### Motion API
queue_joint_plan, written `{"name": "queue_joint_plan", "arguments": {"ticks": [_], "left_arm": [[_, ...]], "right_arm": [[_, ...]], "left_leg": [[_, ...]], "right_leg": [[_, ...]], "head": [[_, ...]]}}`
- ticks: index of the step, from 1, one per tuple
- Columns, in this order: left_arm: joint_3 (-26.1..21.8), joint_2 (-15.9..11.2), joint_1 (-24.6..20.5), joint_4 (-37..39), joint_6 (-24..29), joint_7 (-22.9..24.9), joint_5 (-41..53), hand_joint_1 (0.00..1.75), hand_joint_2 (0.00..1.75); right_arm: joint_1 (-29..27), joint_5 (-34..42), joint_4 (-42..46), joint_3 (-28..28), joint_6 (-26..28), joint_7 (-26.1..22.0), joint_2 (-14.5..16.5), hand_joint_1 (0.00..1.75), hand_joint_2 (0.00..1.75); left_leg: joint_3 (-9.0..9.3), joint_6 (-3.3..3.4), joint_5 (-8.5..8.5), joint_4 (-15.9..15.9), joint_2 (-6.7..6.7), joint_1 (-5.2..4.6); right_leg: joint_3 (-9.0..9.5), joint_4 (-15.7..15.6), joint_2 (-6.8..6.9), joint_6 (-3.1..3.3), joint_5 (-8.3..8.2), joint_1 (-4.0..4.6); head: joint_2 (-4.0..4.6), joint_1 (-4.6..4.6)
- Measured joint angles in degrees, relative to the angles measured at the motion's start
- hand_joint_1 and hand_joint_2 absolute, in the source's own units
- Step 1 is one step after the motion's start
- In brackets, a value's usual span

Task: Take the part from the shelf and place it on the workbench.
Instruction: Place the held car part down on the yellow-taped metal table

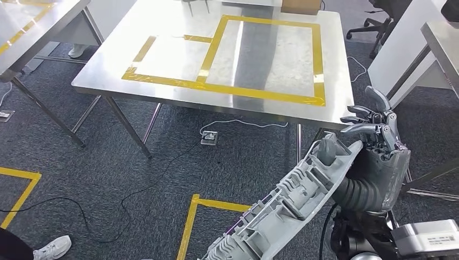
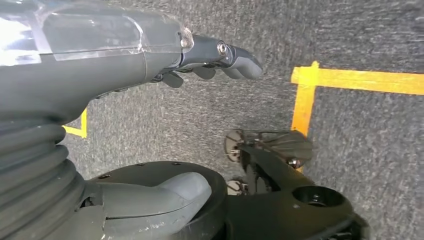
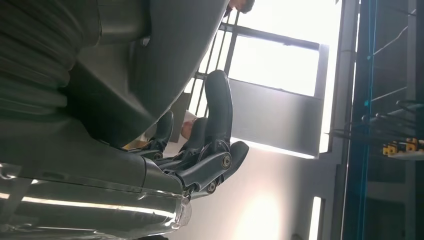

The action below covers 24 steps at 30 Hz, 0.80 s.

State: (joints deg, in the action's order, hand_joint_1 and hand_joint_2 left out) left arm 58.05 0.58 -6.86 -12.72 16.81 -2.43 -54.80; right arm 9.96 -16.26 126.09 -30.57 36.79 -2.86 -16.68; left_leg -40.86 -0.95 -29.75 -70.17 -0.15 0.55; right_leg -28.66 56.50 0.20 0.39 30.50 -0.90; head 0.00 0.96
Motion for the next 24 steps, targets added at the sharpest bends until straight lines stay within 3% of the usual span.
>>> {"name": "queue_joint_plan", "arguments": {"ticks": [2,3,6,8,9,11,12,13,14,16,18,20,21,24], "left_arm": [[0.0,0.0,0.0,0.0,0.0,0.0,0.0,0.00,1.75],[0.0,0.0,0.0,0.0,0.0,0.0,0.0,0.00,1.75],[0.0,-0.1,-0.1,0.0,0.0,0.1,0.0,0.00,1.75],[0.0,-0.1,0.0,0.0,0.0,0.1,0.0,0.00,1.75],[0.0,-0.1,0.0,0.0,0.1,0.1,0.0,0.00,1.75],[0.0,-0.1,-0.1,0.0,0.1,0.1,0.0,0.00,1.75],[0.0,-0.1,0.0,0.0,0.1,0.1,0.0,0.00,1.75],[0.0,-0.1,0.0,0.0,0.1,0.1,0.0,0.00,1.75],[0.0,-0.1,0.1,0.0,0.1,0.1,0.0,0.00,1.75],[0.0,-0.1,0.1,0.0,0.1,0.1,0.0,0.00,1.75],[0.0,0.2,0.0,0.0,0.1,0.1,0.0,0.00,1.75],[0.0,0.5,-0.1,0.0,0.0,0.1,0.0,0.00,1.75],[0.0,0.6,-0.1,0.0,0.0,0.1,0.0,0.00,1.75],[0.0,0.8,-0.2,0.0,0.0,0.1,0.0,0.00,1.75]], "right_arm": [[0.0,0.0,0.0,0.0,0.0,0.0,0.0,1.75,1.75],[0.0,0.0,0.0,0.0,0.0,0.0,0.0,1.75,1.75],[0.1,0.0,0.0,0.1,0.0,0.0,0.0,1.75,1.75],[0.1,0.0,0.1,0.1,0.0,0.0,0.0,1.75,1.75],[0.2,0.0,0.2,0.1,0.0,0.0,0.0,1.75,1.75],[0.1,0.0,0.1,0.1,0.1,0.0,0.0,1.75,1.75],[0.0,0.0,0.1,0.1,0.1,0.0,0.0,1.75,1.75],[0.0,0.0,0.1,0.1,0.1,0.0,0.0,1.75,1.75],[0.0,0.0,0.1,0.1,0.1,0.0,0.0,1.75,1.75],[0.0,0.0,0.1,0.1,0.1,0.0,0.0,1.75,1.75],[0.0,0.0,0.1,0.1,0.1,0.0,0.0,1.75,1.75],[0.1,0.0,0.2,0.1,0.1,0.0,0.0,1.75,1.75],[0.1,0.0,0.2,0.1,0.1,0.0,0.0,1.75,1.75],[0.1,0.0,0.4,0.1,0.1,0.0,0.0,1.75,1.75]], "left_leg": [[3.05,0.53,3.81,6.9,-0.21,-0.21],[4.10,0.87,4.08,9.1,-0.30,-0.34],[5.03,1.90,2.54,10.7,-0.17,-0.47],[5.68,2.60,2.17,11.0,-0.03,-0.26],[6.10,2.94,1.94,11.1,-0.01,-0.18],[6.84,3.43,1.27,11.1,-0.01,-0.37],[7.26,3.56,0.90,11.1,0.00,-0.54],[7.74,3.66,0.50,11.1,0.02,-0.75],[8.32,3.73,0.09,11.1,0.06,-0.97],[9.68,3.85,-0.82,11.2,0.16,-1.47],[10.34,3.78,-1.45,11.4,0.20,-1.52],[10.11,3.29,-1.57,11.5,0.16,-1.08],[10.10,2.99,-1.53,11.7,0.15,-0.95],[10.26,2.19,-2.15,11.6,0.12,-1.19]], "right_leg": [[0.97,0.0,0.00,-0.50,1.00,0.11],[1.18,0.0,-0.01,-0.81,1.37,0.18],[1.47,-0.3,0.05,-1.75,1.99,0.20],[0.91,1.5,0.08,-2.32,3.27,0.11],[-0.30,4.1,0.05,-2.55,4.45,0.07],[-5.04,12.5,0.03,-2.80,7.27,0.05],[-7.51,16.0,0.03,-2.80,7.91,0.07],[-9.37,18.0,0.03,-2.70,7.62,0.12],[-9.99,17.5,0.02,-2.40,5.92,0.22],[-8.66,11.2,-0.14,-1.22,0.28,0.75],[-6.58,5.1,-0.39,0.49,-3.36,1.46],[-5.82,3.0,-0.45,1.69,-3.57,2.16],[-5.67,2.2,-0.44,1.94,-3.53,2.43],[-3.73,-0.7,-0.11,1.95,-3.65,1.83]], "head": [[0.00,0.55],[0.00,0.78],[0.00,0.82],[0.00,0.37],[0.00,0.02],[0.00,-0.99],[0.00,-1.40],[0.00,-1.78],[0.00,-2.11],[0.00,-2.72],[0.00,-2.48],[0.00,-2.42],[0.00,-2.72],[0.00,-3.27]]}}
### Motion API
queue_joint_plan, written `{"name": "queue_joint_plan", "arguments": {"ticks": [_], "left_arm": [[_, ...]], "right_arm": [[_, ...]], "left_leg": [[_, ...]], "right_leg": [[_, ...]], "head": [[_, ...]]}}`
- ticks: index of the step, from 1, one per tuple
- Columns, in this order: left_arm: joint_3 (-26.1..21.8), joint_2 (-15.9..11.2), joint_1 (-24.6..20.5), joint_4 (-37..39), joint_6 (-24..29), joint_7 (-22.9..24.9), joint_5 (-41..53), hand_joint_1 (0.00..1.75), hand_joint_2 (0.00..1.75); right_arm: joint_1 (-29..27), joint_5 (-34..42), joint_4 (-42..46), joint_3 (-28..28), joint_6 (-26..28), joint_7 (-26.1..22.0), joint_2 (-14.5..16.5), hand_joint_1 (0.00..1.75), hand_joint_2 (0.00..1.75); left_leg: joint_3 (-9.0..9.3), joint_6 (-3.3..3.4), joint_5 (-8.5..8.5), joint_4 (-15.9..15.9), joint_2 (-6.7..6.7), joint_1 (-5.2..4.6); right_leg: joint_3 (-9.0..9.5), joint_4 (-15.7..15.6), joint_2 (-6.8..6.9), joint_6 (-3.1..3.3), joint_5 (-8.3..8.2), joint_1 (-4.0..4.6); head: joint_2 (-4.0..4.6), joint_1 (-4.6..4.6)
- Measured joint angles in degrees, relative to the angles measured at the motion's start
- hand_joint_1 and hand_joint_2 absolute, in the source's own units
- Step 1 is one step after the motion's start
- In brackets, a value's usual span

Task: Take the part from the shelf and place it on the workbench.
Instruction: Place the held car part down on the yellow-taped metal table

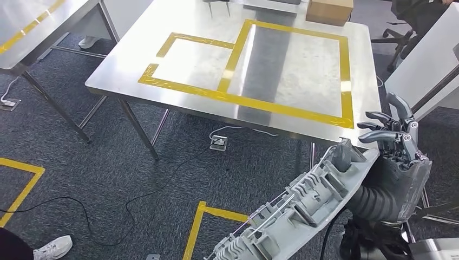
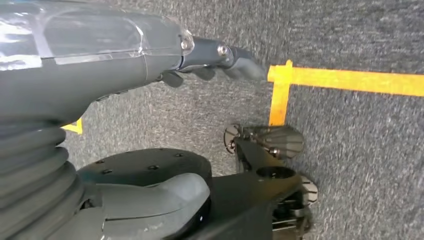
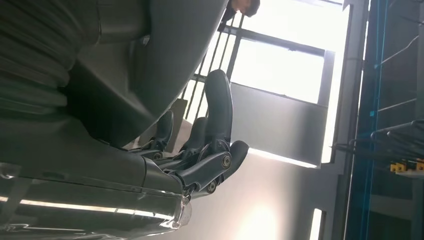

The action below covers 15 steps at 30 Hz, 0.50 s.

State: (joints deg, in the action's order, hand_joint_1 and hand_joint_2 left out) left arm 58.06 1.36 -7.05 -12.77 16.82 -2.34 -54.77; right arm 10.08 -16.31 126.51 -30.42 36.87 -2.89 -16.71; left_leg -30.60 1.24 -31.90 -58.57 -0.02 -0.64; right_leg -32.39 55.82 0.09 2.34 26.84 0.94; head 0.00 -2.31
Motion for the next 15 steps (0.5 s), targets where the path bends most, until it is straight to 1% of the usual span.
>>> {"name": "queue_joint_plan", "arguments": {"ticks": [1,2,3,4,5,6,7,8,9,10,11,12,13,14,15], "left_arm": [[0.0,-0.1,0.0,0.0,0.0,0.0,0.0,0.00,1.75],[0.0,-0.1,-0.1,0.0,0.0,0.0,0.0,0.00,1.75],[0.0,-0.2,-0.1,0.0,0.0,0.0,0.0,0.00,1.75],[0.0,-0.3,0.0,0.0,0.0,0.0,0.0,0.00,1.75],[0.0,-0.4,0.1,0.1,0.0,0.0,0.0,0.00,1.75],[0.0,-0.4,0.2,0.1,0.0,0.0,0.0,0.00,1.75],[0.0,-0.5,0.2,0.1,0.0,0.0,0.0,0.00,1.75],[0.0,-0.5,0.2,0.1,0.0,0.0,0.0,0.00,1.75],[0.0,-0.5,0.2,0.1,0.0,0.0,0.0,0.00,1.75],[0.0,-0.5,0.2,0.1,0.0,0.0,0.0,0.00,1.75],[0.0,-0.5,0.1,0.1,0.0,0.1,0.0,0.00,1.75],[0.0,-0.5,0.1,0.1,0.0,0.1,0.0,0.00,1.75],[0.0,-0.6,0.1,0.1,0.0,0.1,0.0,0.00,1.75],[0.0,-0.6,0.1,0.1,0.0,0.1,0.0,0.00,1.75],[0.0,-0.6,0.1,0.1,0.0,0.1,0.0,0.00,1.75]], "right_arm": [[0.0,0.0,0.1,0.0,0.0,0.0,0.0,1.75,1.75],[0.0,0.0,0.1,0.0,0.0,0.0,0.0,1.75,1.75],[0.0,0.0,0.1,0.0,0.0,0.0,0.0,1.75,1.75],[0.0,0.0,0.0,0.0,0.0,0.0,0.0,1.75,1.75],[-0.1,0.0,0.0,0.0,0.0,0.0,0.1,1.75,1.75],[-0.2,0.0,0.0,0.0,0.0,0.0,0.1,1.75,1.75],[-0.2,0.0,0.0,0.0,0.0,0.0,0.1,1.75,1.75],[-0.2,0.0,0.0,0.0,0.0,0.0,0.1,1.75,1.75],[-0.2,0.0,0.0,0.0,0.0,0.0,0.1,1.75,1.75],[-0.2,-0.1,0.0,0.0,0.0,0.0,0.0,1.75,1.75],[-0.2,-0.1,0.0,0.0,0.0,0.0,0.0,1.75,1.75],[-0.2,-0.1,0.1,0.0,0.0,-0.1,0.0,1.75,1.75],[-0.2,-0.2,0.1,0.0,0.0,-0.1,0.0,1.75,1.75],[-0.1,-0.2,0.1,0.0,0.0,-0.1,0.0,1.75,1.75],[-0.1,-0.2,0.1,0.0,0.0,-0.2,0.0,1.75,1.75]], "left_leg": [[-0.87,-0.37,-0.87,-1.8,0.07,0.04],[-2.56,-0.78,-2.03,-4.9,0.14,0.31],[-4.96,-1.26,-3.24,-8.8,0.20,0.68],[-7.32,-1.72,-3.83,-12.0,0.22,1.05],[-8.99,-2.12,-3.45,-13.8,0.18,1.38],[-9.62,-2.51,-1.93,-13.5,0.11,1.69],[-9.06,-2.85,0.57,-11.0,-0.01,1.94],[-7.71,-3.19,2.96,-7.5,-0.22,2.12],[-6.28,-3.42,4.51,-4.3,-0.46,2.13],[-5.20,-3.21,5.12,-2.1,-0.65,2.06],[-4.62,-2.81,4.84,-1.2,-0.78,1.89],[-4.50,-2.20,4.34,-1.1,-0.80,1.70],[-4.44,-1.50,4.05,-1.1,-0.74,1.67],[-4.27,-1.04,3.85,-1.1,-0.69,1.66],[-4.03,-0.61,3.66,-1.0,-0.64,1.67]], "right_leg": [[0.84,-0.9,0.16,-0.17,-0.08,-0.39],[1.45,-1.3,0.30,-0.36,0.01,-0.64],[1.91,-1.5,0.34,-0.48,0.29,-0.87],[2.25,-1.4,0.36,-0.71,0.65,-1.05],[2.62,-1.4,0.36,-1.00,1.08,-1.22],[3.06,-1.2,0.34,-1.32,1.55,-1.44],[3.58,-1.0,0.33,-1.69,2.09,-1.69],[4.11,-0.7,0.33,-2.13,2.73,-1.95],[4.45,-0.3,0.28,-2.64,3.41,-2.07],[4.64,0.0,0.25,-3.15,3.97,-2.11],[4.74,0.2,0.23,-3.58,4.40,-2.09],[4.79,0.2,0.22,-3.92,4.63,-2.05],[4.99,0.1,0.27,-4.15,4.80,-2.10],[5.19,0.2,0.29,-4.35,5.12,-2.20],[4.97,1.0,0.30,-4.53,5.75,-2.29]], "head": [[0.00,0.23],[0.00,0.60],[0.00,1.09],[0.00,1.46],[0.00,1.80],[0.00,2.10],[0.00,2.36],[0.00,2.61],[0.00,2.96],[0.00,3.30],[0.00,3.38],[0.00,3.36],[0.00,3.18],[0.00,2.83],[0.00,2.52]]}}
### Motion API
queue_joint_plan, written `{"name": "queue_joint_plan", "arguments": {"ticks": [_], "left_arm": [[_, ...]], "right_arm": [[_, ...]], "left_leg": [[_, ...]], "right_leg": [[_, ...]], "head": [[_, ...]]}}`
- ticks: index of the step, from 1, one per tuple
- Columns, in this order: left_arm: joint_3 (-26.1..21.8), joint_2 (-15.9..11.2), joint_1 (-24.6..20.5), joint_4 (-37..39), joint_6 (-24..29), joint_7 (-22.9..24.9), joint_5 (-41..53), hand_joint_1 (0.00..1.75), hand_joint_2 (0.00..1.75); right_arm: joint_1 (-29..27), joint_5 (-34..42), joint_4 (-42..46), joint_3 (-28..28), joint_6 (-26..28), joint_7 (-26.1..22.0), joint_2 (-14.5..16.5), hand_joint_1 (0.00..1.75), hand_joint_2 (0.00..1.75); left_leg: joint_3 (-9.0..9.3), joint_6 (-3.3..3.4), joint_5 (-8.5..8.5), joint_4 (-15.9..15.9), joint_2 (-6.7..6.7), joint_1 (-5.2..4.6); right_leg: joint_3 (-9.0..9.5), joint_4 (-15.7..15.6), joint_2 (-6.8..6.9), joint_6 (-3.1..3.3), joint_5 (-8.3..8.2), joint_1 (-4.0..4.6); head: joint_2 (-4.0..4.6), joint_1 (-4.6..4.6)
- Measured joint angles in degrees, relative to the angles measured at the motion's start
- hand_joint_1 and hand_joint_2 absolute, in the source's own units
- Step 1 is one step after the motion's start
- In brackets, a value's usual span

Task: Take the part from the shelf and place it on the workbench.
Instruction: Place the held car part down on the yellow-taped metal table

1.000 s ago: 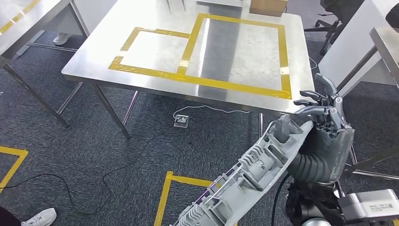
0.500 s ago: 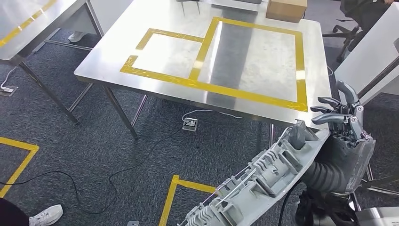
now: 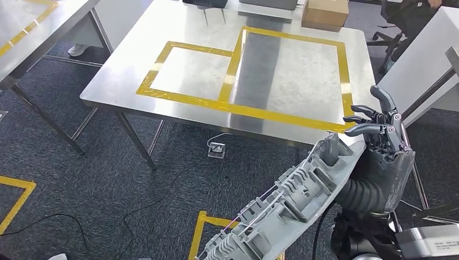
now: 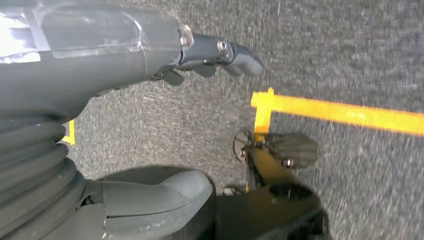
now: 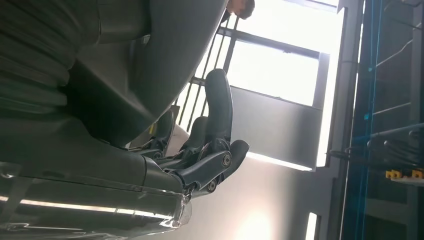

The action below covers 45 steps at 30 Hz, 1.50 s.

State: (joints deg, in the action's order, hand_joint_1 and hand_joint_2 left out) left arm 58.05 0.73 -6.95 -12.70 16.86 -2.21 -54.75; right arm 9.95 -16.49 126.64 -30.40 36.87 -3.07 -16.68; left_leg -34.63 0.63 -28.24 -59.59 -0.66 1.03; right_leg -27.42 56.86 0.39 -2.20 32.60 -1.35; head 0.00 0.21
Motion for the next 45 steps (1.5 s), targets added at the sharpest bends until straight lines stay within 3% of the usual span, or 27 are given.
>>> {"name": "queue_joint_plan", "arguments": {"ticks": [2,4,5,6,8,10,12,13,16,19,20,21,22,24,25,27,29,31,32,34,35,36,37,39,41,43,45], "left_arm": [[0.0,0.0,0.0,0.0,0.0,0.0,0.0,0.00,1.75],[0.0,-0.1,0.0,0.0,0.0,0.0,0.0,0.00,1.75],[0.0,-0.1,0.0,0.0,0.0,0.0,0.0,0.00,1.75],[0.0,-0.1,0.0,0.0,0.0,0.0,0.0,0.00,1.75],[0.0,-0.1,0.0,0.0,0.0,0.0,0.0,0.00,1.75],[0.0,0.1,-0.1,0.0,0.0,0.0,0.0,0.00,1.75],[0.0,0.5,-0.2,-0.1,0.0,0.0,0.0,0.00,1.75],[0.0,0.5,-0.2,-0.1,0.0,0.0,0.1,0.00,1.75],[0.0,0.6,-0.3,-0.1,0.0,0.0,0.1,0.00,1.75],[0.0,0.4,-0.2,-0.1,0.0,-0.1,0.1,0.00,1.75],[0.0,0.3,-0.1,0.0,0.0,-0.1,0.1,0.00,1.75],[0.0,0.1,-0.1,0.0,0.0,-0.1,0.1,0.00,1.75],[0.0,0.0,0.0,0.0,0.0,0.0,0.1,0.00,1.75],[0.0,-0.1,0.0,0.0,0.0,0.0,0.0,0.00,1.75],[0.0,-0.1,0.0,0.0,0.0,0.0,0.0,0.00,1.75],[0.0,-0.1,0.0,0.0,0.0,0.0,0.0,0.00,1.75],[0.0,-0.1,0.0,0.0,0.0,0.0,0.0,0.00,1.75],[0.0,-0.1,0.0,0.0,0.0,0.0,0.0,0.00,1.75],[0.0,-0.1,0.0,0.0,0.0,0.0,0.0,0.00,1.75],[0.0,-0.1,0.0,0.0,0.0,0.0,0.0,0.00,1.75],[0.0,-0.1,0.0,0.0,0.0,0.0,0.0,0.00,1.75],[0.0,-0.1,0.0,0.0,0.0,0.0,0.0,0.00,1.75],[0.0,-0.1,0.0,0.0,0.0,0.0,0.0,0.00,1.75],[0.0,-0.1,0.0,0.0,0.0,0.0,0.0,0.00,1.75],[0.0,0.1,-0.1,0.0,0.0,0.0,0.0,0.00,1.75],[0.0,0.4,-0.2,0.0,0.0,0.0,0.0,0.00,1.75],[0.0,0.5,-0.2,-0.1,-0.1,0.0,0.0,0.00,1.75]], "right_arm": [[0.0,0.0,0.0,0.1,0.0,0.0,0.0,1.75,1.75],[-0.1,-0.1,0.0,0.2,0.0,0.0,0.0,1.75,1.75],[-0.1,0.0,0.0,0.3,0.0,0.0,0.0,1.75,1.75],[-0.1,0.0,0.0,0.3,0.0,0.0,0.0,1.75,1.75],[-0.1,0.0,0.0,0.4,0.0,0.0,0.0,1.75,1.75],[-0.1,0.0,0.0,0.6,0.0,0.0,0.0,1.75,1.75],[0.0,0.0,0.0,0.8,0.0,0.0,0.0,1.75,1.75],[0.1,0.0,0.1,0.9,0.0,-0.1,0.0,1.75,1.75],[0.1,0.0,0.2,0.9,0.0,-0.1,0.0,1.75,1.75],[0.1,0.0,0.1,0.9,0.0,-0.1,0.0,1.75,1.75],[0.0,0.1,0.1,0.9,0.0,-0.1,0.0,1.75,1.75],[0.0,0.1,0.0,0.9,0.0,-0.1,0.0,1.75,1.75],[0.0,0.2,0.0,0.9,0.0,-0.1,0.0,1.75,1.75],[-0.1,0.2,-0.1,0.9,0.0,-0.1,0.0,1.75,1.75],[0.0,0.2,-0.1,0.9,0.0,-0.1,0.0,1.75,1.75],[0.0,0.2,0.0,0.9,0.0,-0.2,0.0,1.75,1.75],[-0.1,0.2,0.0,0.9,0.0,-0.2,0.1,1.75,1.75],[-0.1,0.2,0.0,0.9,0.0,-0.3,0.1,1.75,1.75],[0.0,0.2,0.1,0.9,0.0,-0.3,0.1,1.75,1.75],[-0.1,0.2,0.1,0.9,0.0,-0.3,0.1,1.75,1.75],[-0.1,0.2,0.1,0.9,0.0,-0.3,0.1,1.75,1.75],[-0.2,0.2,0.0,0.9,0.0,-0.3,0.1,1.75,1.75],[-0.2,0.2,0.0,0.9,0.0,-0.3,0.2,1.75,1.75],[-0.2,0.2,0.0,0.9,0.0,-0.3,0.2,1.75,1.75],[-0.2,0.2,0.1,0.9,0.0,-0.4,0.2,1.75,1.75],[-0.1,0.2,0.1,1.0,0.0,-0.4,0.3,1.75,1.75],[-0.1,0.2,0.2,1.0,0.0,-0.4,0.3,1.75,1.75]], "left_leg": [[0.57,0.74,-0.44,0.1,0.03,-0.09],[1.01,1.23,-0.95,0.1,0.03,-0.44],[1.28,1.37,-1.23,0.1,0.07,-0.67],[1.67,1.48,-1.54,0.1,0.15,-0.93],[2.77,1.64,-2.25,0.1,0.37,-1.49],[3.41,1.62,-2.83,0.2,0.51,-1.58],[3.28,1.11,-2.99,0.4,0.54,-1.11],[3.34,0.77,-2.95,0.6,0.56,-0.98],[3.06,-0.08,-3.79,-0.4,0.66,-1.00],[-2.42,-1.33,-6.97,-9.7,0.90,-0.48],[-4.40,-1.76,-7.25,-12.3,0.88,-0.21],[-5.51,-2.15,-6.43,-13.0,0.82,0.05],[-5.47,-2.52,-4.46,-11.6,0.72,0.30],[-3.25,-3.23,-0.05,-5.3,0.33,0.64],[-2.08,-3.19,1.00,-2.6,0.13,0.69],[-1.24,-2.16,0.36,-1.3,-0.06,0.45],[-1.12,-0.79,-0.09,-1.3,-0.03,0.29],[-0.72,0.04,-0.46,-1.2,0.00,0.31],[-0.40,0.39,-0.69,-1.1,-0.03,0.32],[0.18,0.88,-1.27,-1.1,-0.11,0.10],[0.50,1.01,-1.59,-1.1,-0.13,-0.06],[0.91,1.09,-1.93,-1.1,-0.11,-0.23],[1.42,1.14,-2.29,-1.1,-0.04,-0.41],[2.51,1.19,-3.04,-1.0,0.11,-0.69],[3.13,0.94,-3.48,-0.7,0.25,-0.73],[3.17,0.38,-3.49,-0.3,0.27,-0.51],[3.29,-0.21,-3.54,0.1,0.25,-0.52]], "right_leg": [[-2.67,5.5,-0.04,-0.26,2.57,-0.07],[-7.60,13.7,-0.06,-0.28,5.27,-0.03],[-9.56,16.3,-0.07,-0.10,5.39,0.06],[-10.55,16.7,-0.09,0.29,4.24,0.23],[-9.55,11.3,-0.24,1.80,-1.05,0.98],[-7.44,5.1,-0.46,3.99,-4.76,1.90],[-6.49,2.6,-0.57,5.51,-4.88,2.69],[-6.16,1.7,-0.58,5.78,-4.84,2.96],[-3.83,-1.7,-0.25,5.44,-5.37,2.27],[-2.14,-2.8,-0.04,4.51,-4.96,1.55],[-1.78,-2.7,-0.04,4.15,-4.53,1.37],[-1.37,-2.5,-0.07,3.81,-4.04,1.18],[-0.89,-2.3,-0.10,3.42,-3.46,0.93],[-0.02,-1.5,-0.17,2.44,-2.03,0.46],[0.16,-0.9,-0.22,1.91,-1.27,0.39],[0.16,-0.4,-0.33,1.12,-0.35,0.46],[0.41,-0.4,-0.34,0.69,0.07,0.37],[-0.16,1.5,-0.32,0.32,1.30,0.24],[-1.51,4.3,-0.32,0.15,2.59,0.23],[-6.22,12.6,-0.32,0.00,5.43,0.27],[-8.61,16.1,-0.32,0.08,6.05,0.30],[-10.23,17.7,-0.33,0.31,5.46,0.37],[-10.80,17.1,-0.35,0.73,3.67,0.52],[-9.45,10.9,-0.49,2.23,-1.87,1.14],[-7.67,5.5,-0.55,3.93,-5.02,1.93],[-6.99,3.6,-0.50,4.94,-4.94,2.45],[-5.87,1.3,-0.33,5.06,-4.83,2.31]], "head": [[0.00,-0.87],[0.00,-1.72],[0.00,-2.05],[0.00,-2.34],[0.00,-2.88],[0.00,-2.61],[0.00,-2.46],[0.00,-2.69],[0.00,-3.42],[0.00,-2.30],[0.00,-1.89],[0.00,-1.56],[0.00,-1.25],[0.00,-0.57],[0.00,-0.14],[0.00,0.03],[0.00,-0.48],[0.00,-1.06],[0.00,-1.43],[0.00,-2.32],[0.00,-2.61],[0.00,-2.87],[0.00,-3.11],[0.00,-3.63],[0.00,-3.64],[0.00,-3.77],[0.00,-4.30]]}}
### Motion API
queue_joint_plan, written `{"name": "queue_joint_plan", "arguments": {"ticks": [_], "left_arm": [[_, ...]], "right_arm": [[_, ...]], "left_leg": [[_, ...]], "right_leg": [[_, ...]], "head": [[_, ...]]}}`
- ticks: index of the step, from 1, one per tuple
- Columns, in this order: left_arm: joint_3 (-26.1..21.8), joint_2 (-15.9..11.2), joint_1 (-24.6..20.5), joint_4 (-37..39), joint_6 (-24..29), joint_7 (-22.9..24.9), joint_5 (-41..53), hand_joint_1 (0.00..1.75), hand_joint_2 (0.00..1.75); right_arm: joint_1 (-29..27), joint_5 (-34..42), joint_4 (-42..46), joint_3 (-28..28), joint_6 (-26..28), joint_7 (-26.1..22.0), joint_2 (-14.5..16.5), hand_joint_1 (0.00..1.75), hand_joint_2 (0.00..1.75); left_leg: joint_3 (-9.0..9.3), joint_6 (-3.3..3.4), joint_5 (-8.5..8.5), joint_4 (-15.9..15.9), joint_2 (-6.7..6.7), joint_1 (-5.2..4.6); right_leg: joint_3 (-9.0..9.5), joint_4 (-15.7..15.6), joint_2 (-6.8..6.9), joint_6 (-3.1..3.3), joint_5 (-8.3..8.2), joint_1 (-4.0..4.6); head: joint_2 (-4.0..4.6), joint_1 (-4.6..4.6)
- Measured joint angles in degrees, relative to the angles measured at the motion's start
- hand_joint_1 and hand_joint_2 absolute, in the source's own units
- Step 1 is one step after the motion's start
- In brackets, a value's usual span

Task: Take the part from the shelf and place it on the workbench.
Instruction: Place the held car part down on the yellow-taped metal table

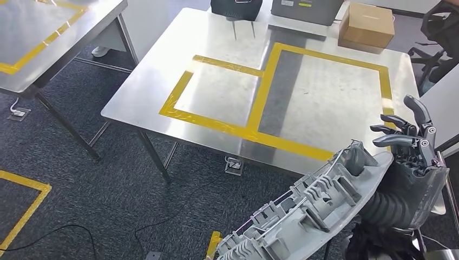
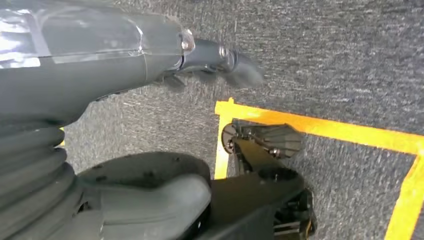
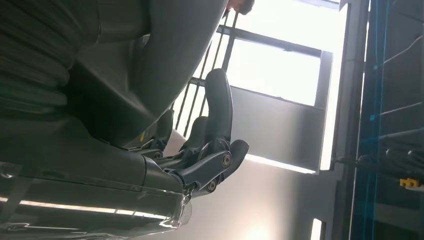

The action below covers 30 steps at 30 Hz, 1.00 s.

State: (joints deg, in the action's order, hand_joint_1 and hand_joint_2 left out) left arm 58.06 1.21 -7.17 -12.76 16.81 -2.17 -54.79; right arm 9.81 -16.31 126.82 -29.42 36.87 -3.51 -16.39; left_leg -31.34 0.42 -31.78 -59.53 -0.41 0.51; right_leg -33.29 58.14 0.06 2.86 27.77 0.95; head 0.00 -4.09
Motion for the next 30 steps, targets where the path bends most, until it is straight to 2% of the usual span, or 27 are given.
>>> {"name": "queue_joint_plan", "arguments": {"ticks": [2,3,5,6,7,8,9,10,11,12,14,16,17,18,20,21,22,23,24,25,26,27,29,30], "left_arm": [[0.0,0.0,-0.1,0.0,0.0,0.0,0.0,0.00,1.75],[0.0,-0.1,-0.1,0.0,0.0,0.0,0.0,0.00,1.75],[0.0,-0.3,0.0,0.0,0.0,0.0,0.0,0.00,1.75],[0.0,-0.3,0.1,0.0,0.0,0.0,0.0,0.00,1.75],[0.0,-0.4,0.2,0.0,0.0,0.0,0.0,0.00,1.75],[0.0,-0.5,0.2,0.1,0.0,0.0,0.0,0.00,1.75],[0.0,-0.5,0.3,0.1,0.0,0.0,0.0,0.00,1.75],[0.0,-0.5,0.3,0.1,0.0,0.0,0.0,0.00,1.75],[0.0,-0.6,0.2,0.1,0.0,0.0,0.0,0.00,1.75],[0.0,-0.6,0.2,0.1,0.0,0.1,0.0,0.00,1.75],[0.0,-0.6,0.3,0.1,0.0,0.1,0.0,0.00,1.75],[0.0,-0.7,0.3,0.1,0.0,0.1,0.0,0.00,1.75],[0.0,-0.7,0.3,0.1,0.1,0.1,0.0,0.00,1.75],[0.0,-0.7,0.3,0.1,0.1,0.0,0.0,0.00,1.75],[0.0,-0.7,0.3,0.1,0.1,0.0,0.0,0.00,1.75],[0.0,-0.7,0.3,0.1,0.1,0.0,0.0,0.00,1.75],[0.0,-0.7,0.4,0.1,0.1,0.0,0.0,0.00,1.75],[0.0,-0.7,0.4,0.1,0.0,-0.2,0.0,0.00,1.75],[0.0,-0.7,0.3,0.1,-0.1,-0.3,-0.1,0.00,1.75],[0.0,-0.7,0.3,0.1,-0.1,-0.5,-0.2,0.00,1.75],[0.0,-0.7,0.2,0.1,-0.2,-0.6,-0.2,0.00,1.75],[0.0,-0.7,0.1,0.1,-0.3,-0.5,-0.3,0.00,1.75],[0.0,-0.7,0.0,0.1,-0.3,-0.5,-0.5,0.00,1.75],[0.0,-0.7,0.1,0.1,-0.2,-0.5,-0.5,0.00,1.75]], "right_arm": [[0.0,0.0,0.1,0.0,0.0,0.0,0.1,1.75,1.75],[0.0,-0.1,0.1,0.0,0.0,0.0,0.1,1.75,1.75],[-0.1,-0.1,0.1,0.0,0.0,-0.1,0.1,1.75,1.75],[-0.1,-0.1,0.1,-0.1,0.0,-0.1,0.1,1.75,1.75],[-0.2,-0.1,0.1,-0.1,0.0,-0.1,0.1,1.75,1.75],[-0.2,-0.1,0.1,-0.1,0.0,-0.1,0.1,1.75,1.75],[-0.2,-0.1,0.1,-0.1,0.0,-0.1,0.1,1.75,1.75],[-0.3,-0.1,0.1,-0.1,0.0,-0.1,0.1,1.75,1.75],[-0.3,-0.1,0.1,-0.1,0.0,-0.1,0.1,1.75,1.75],[-0.4,-0.1,0.1,-0.1,0.0,-0.1,0.1,1.75,1.75],[-0.5,-0.1,0.1,-0.1,0.0,-0.1,0.1,1.75,1.75],[-0.5,-0.1,0.2,0.0,0.0,-0.1,0.1,1.75,1.75],[-0.4,-0.1,0.2,0.0,0.0,-0.1,0.1,1.75,1.75],[-0.4,-0.1,0.3,0.0,0.0,-0.1,0.2,1.75,1.75],[-0.5,-0.1,0.3,0.0,0.0,-0.1,0.2,1.75,1.75],[-0.6,-0.1,0.2,0.0,0.0,-0.1,0.2,1.75,1.75],[-0.6,-0.1,0.2,0.0,0.0,-0.1,0.2,1.75,1.75],[-0.6,0.0,0.2,0.0,0.0,-0.1,0.2,1.75,1.75],[-0.7,0.0,0.2,0.0,0.0,-0.1,0.2,1.75,1.75],[-0.7,0.0,0.2,0.1,0.0,-0.1,0.3,1.75,1.75],[-0.7,0.1,0.2,0.1,0.0,-0.1,0.3,1.75,1.75],[-0.8,0.3,0.3,0.2,0.0,0.0,0.3,1.75,1.75],[-1.0,0.6,0.3,0.3,0.0,0.2,0.3,1.75,1.75],[-1.1,0.7,0.3,0.4,0.0,0.3,0.3,1.75,1.75]], "left_leg": [[-0.90,-0.49,-1.09,-2.1,0.35,-0.09],[-2.45,-0.72,-2.20,-4.9,0.55,-0.01],[-6.89,-1.22,-4.20,-11.7,0.68,0.16],[-8.61,-1.46,-3.97,-13.6,0.65,0.27],[-9.34,-1.66,-2.59,-13.5,0.58,0.39],[-8.94,-1.83,-0.15,-11.2,0.46,0.52],[-7.79,-1.95,2.29,-7.9,0.32,0.62],[-6.55,-2.01,3.91,-4.9,0.15,0.60],[-5.56,-1.78,4.60,-2.7,0.02,0.57],[-5.09,-1.41,4.37,-1.8,-0.07,0.48],[-4.91,-0.42,3.62,-1.5,-0.07,0.42],[-4.48,0.29,3.23,-1.4,-0.04,0.59],[-4.14,0.61,3.01,-1.3,-0.05,0.71],[-3.80,0.89,2.73,-1.3,-0.11,0.74],[-3.15,1.17,2.06,-1.3,-0.23,0.67],[-2.75,1.17,1.69,-1.3,-0.27,0.62],[-2.27,1.14,1.34,-1.3,-0.27,0.58],[-1.69,1.07,0.97,-1.3,-0.23,0.53],[-1.04,0.97,0.57,-1.3,-0.15,0.49],[-0.59,0.87,0.16,-1.3,-0.07,0.30],[-0.30,0.91,-0.24,-1.4,0.06,0.12],[-0.25,0.89,-0.48,-1.4,0.16,-0.09],[-0.43,0.94,-0.61,-1.4,0.32,-0.32],[-0.42,0.84,-0.55,-1.2,0.33,-0.36]], "right_leg": [[1.62,-2.2,0.26,-0.37,-0.19,-0.50],[2.18,-2.7,0.36,-0.60,-0.15,-0.66],[2.86,-2.7,0.34,-0.80,0.42,-0.79],[3.21,-2.6,0.30,-0.99,0.87,-0.84],[3.63,-2.4,0.26,-1.23,1.35,-0.91],[4.14,-2.2,0.21,-1.51,1.94,-1.02],[4.64,-1.8,0.18,-1.85,2.64,-1.15],[4.95,-1.5,0.13,-2.25,3.34,-1.17],[5.09,-1.1,0.08,-2.65,3.95,-1.13],[5.13,-0.8,0.04,-3.00,4.37,-1.06],[5.25,-0.8,-0.02,-3.45,4.76,-0.99],[5.29,-0.2,-0.02,-3.85,5.57,-1.08],[4.50,1.6,-0.03,-4.11,6.51,-1.15],[2.88,4.8,-0.02,-4.38,7.86,-1.24],[-2.09,13.1,-0.02,-4.77,10.38,-1.43],[-4.25,16.0,-0.02,-4.81,10.56,-1.48],[-5.46,16.7,-0.02,-4.72,9.49,-1.49],[-5.65,15.3,-0.04,-4.51,7.29,-1.47],[-4.91,12.0,-0.07,-4.13,4.25,-1.41],[-3.85,8.5,-0.15,-3.88,1.88,-1.37],[-2.70,5.2,-0.26,-4.14,0.36,-1.42],[-1.92,3.0,-0.32,-4.43,-0.29,-1.48],[-1.32,1.5,-0.37,-4.96,0.37,-1.62],[-1.34,1.5,-0.35,-4.73,0.50,-1.60]], "head": [[0.00,0.36],[0.00,0.79],[0.00,1.68],[0.00,2.07],[0.00,2.44],[0.00,2.73],[0.00,3.01],[0.00,3.35],[0.00,3.65],[0.00,3.73],[0.00,3.54],[0.00,3.15],[0.00,2.87],[0.00,2.47],[0.00,1.71],[0.00,1.47],[0.00,1.27],[0.00,1.04],[0.00,0.81],[0.00,0.60],[0.00,0.40],[0.00,0.37],[0.00,0.66],[0.00,0.90]]}}
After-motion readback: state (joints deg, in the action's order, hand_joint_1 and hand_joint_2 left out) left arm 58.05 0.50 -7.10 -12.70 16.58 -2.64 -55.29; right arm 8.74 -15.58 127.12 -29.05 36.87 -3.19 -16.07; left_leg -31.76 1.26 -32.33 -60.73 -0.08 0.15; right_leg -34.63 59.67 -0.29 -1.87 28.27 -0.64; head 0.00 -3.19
